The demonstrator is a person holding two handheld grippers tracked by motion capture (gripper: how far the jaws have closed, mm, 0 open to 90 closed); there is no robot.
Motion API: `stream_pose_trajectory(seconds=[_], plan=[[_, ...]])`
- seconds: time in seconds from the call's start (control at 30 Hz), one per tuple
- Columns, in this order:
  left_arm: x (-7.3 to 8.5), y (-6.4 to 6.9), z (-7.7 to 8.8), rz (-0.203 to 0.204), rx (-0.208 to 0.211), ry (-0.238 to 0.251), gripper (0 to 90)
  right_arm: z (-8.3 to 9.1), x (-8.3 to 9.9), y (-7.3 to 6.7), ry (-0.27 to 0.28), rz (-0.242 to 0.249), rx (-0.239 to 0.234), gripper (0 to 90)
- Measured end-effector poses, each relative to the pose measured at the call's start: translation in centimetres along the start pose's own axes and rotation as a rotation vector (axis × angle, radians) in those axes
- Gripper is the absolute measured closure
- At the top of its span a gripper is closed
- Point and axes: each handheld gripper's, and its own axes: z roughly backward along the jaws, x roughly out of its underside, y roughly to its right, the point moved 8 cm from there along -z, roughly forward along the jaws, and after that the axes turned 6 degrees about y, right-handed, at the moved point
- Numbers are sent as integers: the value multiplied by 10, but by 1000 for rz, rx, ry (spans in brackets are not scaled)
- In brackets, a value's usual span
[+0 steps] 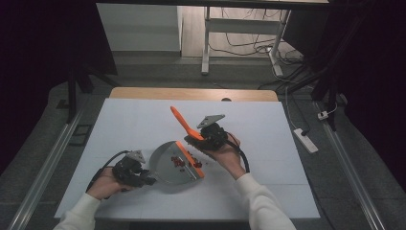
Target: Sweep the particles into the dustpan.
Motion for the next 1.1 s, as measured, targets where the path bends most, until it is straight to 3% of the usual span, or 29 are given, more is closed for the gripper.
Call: stream_pose_trajectory(seconds=[0.17,0.33,0.43,0.9,1.1], plan=[[0,0,0,0,2,1,623,-12,9,9,-25,-12,31,703],[0,0,-1,2,0,2,623,-27,12,13,-53,8,46,703],[0,0,-1,2,0,1,623,-34,15,14,-82,45,77,704],[0,0,-1,2,0,1,623,-39,14,-6,-78,49,1,704],[0,0,-1,2,-1,0,623,-41,12,-13,-70,66,5,704]])
